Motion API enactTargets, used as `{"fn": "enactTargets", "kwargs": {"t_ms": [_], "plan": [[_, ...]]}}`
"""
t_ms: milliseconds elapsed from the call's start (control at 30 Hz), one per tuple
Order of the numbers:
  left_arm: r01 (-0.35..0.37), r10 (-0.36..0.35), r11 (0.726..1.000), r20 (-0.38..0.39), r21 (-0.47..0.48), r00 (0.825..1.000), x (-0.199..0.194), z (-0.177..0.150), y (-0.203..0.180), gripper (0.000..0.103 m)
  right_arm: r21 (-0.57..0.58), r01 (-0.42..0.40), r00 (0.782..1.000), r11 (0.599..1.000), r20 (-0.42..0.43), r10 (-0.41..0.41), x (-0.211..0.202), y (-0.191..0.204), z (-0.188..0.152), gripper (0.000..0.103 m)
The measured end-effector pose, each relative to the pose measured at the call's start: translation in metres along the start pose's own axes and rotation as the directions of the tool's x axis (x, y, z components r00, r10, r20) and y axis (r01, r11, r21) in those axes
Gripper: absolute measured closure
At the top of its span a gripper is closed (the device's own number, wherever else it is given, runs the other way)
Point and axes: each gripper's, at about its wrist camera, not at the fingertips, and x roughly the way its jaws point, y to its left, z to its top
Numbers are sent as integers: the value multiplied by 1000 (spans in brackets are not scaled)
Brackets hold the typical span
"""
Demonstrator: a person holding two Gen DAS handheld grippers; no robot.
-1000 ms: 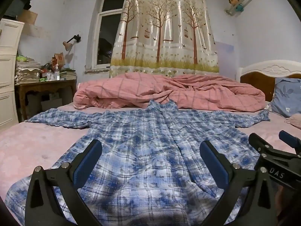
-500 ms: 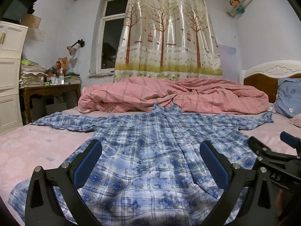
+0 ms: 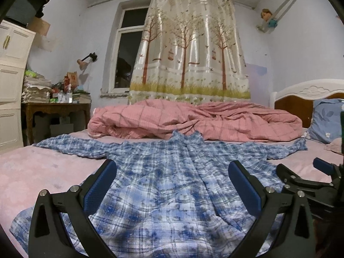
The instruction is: Fold large clothes
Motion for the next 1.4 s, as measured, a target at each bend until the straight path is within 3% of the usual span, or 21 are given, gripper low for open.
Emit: {"fn": "enactTargets", "kwargs": {"t_ms": [233, 367, 900, 1000, 1400], "plan": [[15, -18, 998, 55, 53, 998, -14, 1, -13, 0, 4, -27, 1000, 1000, 2, 27, -9, -2, 0, 0], [2, -9, 997, 83, 79, 996, -21, 1, -19, 0, -4, 5, 999, 1000, 41, -4, -21, -1, 0, 0], [25, -28, 998, 54, 60, 998, -22, 3, -14, 0, 15, 1, 1000, 1000, 27, -1, -28, -9, 1, 0], [64, -66, 995, 21, 70, 998, -20, 2, -13, 0, 9, -13, 1000, 1000, -4, 13, -24, -8, 1, 0], [34, -39, 994, 50, 108, 998, -26, 3, -23, 0, 1, -5, 1000, 1000, -18, 6, -21, -6, 0, 0]]}}
